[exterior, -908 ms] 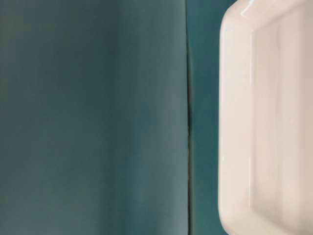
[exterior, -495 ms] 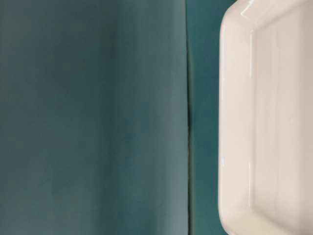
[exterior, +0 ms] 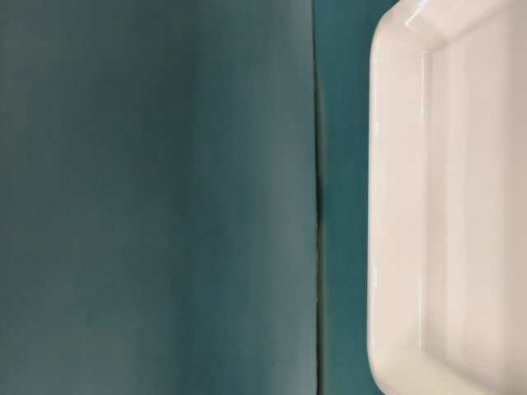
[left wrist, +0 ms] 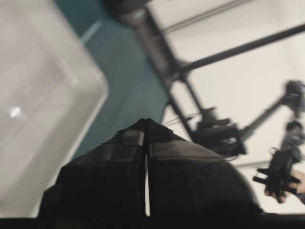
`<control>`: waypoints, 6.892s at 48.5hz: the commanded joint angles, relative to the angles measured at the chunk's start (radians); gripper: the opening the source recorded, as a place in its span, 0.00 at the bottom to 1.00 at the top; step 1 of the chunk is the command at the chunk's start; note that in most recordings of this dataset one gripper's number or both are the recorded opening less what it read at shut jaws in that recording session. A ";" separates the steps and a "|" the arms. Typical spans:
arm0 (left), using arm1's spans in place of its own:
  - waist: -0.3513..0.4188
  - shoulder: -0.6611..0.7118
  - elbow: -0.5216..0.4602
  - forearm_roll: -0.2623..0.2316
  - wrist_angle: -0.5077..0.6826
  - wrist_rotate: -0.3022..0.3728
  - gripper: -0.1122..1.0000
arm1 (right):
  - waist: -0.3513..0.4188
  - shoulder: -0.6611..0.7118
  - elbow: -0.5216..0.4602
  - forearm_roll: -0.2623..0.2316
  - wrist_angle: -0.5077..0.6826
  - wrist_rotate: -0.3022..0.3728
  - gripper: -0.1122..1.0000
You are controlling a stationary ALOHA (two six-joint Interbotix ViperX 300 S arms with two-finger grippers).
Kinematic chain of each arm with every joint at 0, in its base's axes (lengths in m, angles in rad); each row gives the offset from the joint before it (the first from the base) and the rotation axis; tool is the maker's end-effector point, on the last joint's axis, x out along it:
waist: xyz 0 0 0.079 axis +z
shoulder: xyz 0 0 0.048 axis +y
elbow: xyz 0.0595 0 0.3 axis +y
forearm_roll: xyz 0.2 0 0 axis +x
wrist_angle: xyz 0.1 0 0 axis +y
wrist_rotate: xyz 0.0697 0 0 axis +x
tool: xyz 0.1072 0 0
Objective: Lift the white case with both hands.
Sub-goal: 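Move both grippers inward toward the left and right rims of the white tray, then position both open grippers over the tray's side rims and close on them, then lift the white tray upward with both grippers holding its side rims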
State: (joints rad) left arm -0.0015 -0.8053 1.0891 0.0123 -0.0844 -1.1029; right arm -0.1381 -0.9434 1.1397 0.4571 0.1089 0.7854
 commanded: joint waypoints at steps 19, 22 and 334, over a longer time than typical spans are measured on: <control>0.037 0.067 -0.008 0.003 0.031 -0.011 0.07 | -0.035 0.078 0.028 0.003 0.074 0.058 0.26; 0.037 0.072 -0.006 0.003 0.037 -0.012 0.08 | -0.041 0.089 0.028 0.005 0.074 0.064 0.40; 0.014 0.341 -1.132 0.015 1.025 -0.394 0.16 | -0.091 0.505 -1.258 -0.086 1.098 0.491 0.18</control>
State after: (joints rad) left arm 0.0153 -0.5323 -0.0337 0.0261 0.9572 -1.5079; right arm -0.2332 -0.4970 -0.0997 0.3666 1.2303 1.2977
